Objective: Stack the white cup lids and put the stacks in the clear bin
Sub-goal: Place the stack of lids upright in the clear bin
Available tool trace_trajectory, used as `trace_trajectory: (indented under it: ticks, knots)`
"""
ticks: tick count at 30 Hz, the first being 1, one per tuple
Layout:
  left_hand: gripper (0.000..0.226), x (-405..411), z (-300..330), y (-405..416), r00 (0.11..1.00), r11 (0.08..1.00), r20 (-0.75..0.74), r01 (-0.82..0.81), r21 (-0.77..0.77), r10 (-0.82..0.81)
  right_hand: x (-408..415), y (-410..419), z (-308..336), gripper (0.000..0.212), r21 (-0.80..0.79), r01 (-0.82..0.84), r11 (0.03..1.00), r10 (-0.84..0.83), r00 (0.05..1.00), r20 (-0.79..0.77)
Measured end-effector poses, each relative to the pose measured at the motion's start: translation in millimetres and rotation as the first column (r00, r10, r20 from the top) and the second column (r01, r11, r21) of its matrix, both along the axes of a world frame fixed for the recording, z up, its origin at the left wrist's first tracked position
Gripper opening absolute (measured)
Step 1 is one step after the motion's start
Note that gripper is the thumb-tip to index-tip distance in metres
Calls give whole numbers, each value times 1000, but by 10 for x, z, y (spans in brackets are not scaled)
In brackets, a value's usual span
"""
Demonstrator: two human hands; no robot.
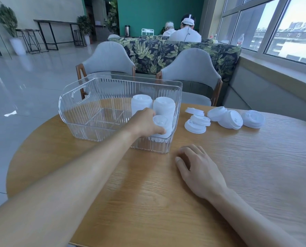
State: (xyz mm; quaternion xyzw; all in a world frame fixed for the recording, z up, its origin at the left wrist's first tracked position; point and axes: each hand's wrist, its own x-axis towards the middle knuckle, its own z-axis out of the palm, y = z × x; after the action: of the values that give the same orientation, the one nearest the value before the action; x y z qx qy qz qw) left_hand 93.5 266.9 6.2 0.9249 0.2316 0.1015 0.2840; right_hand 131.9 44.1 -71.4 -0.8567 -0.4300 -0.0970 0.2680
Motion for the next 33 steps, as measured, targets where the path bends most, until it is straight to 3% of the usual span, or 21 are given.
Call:
trace_trajectory:
  ticks: [23,28,33]
  knots:
    - [53,-34,54,-11,997,998,-77,35,48,-31,-68,-33,41,21,14,-1,1000,1,999,-48]
    - [72,-118,68,-86,999,999,54,-11,44,9,-108,-81,59,22,16,4,1000,-3,998,-69]
    - [39,-240,-13,-265,950,979,297,-147,140,100,-149,-136,33,22,27,8,1000,-6,997,-78]
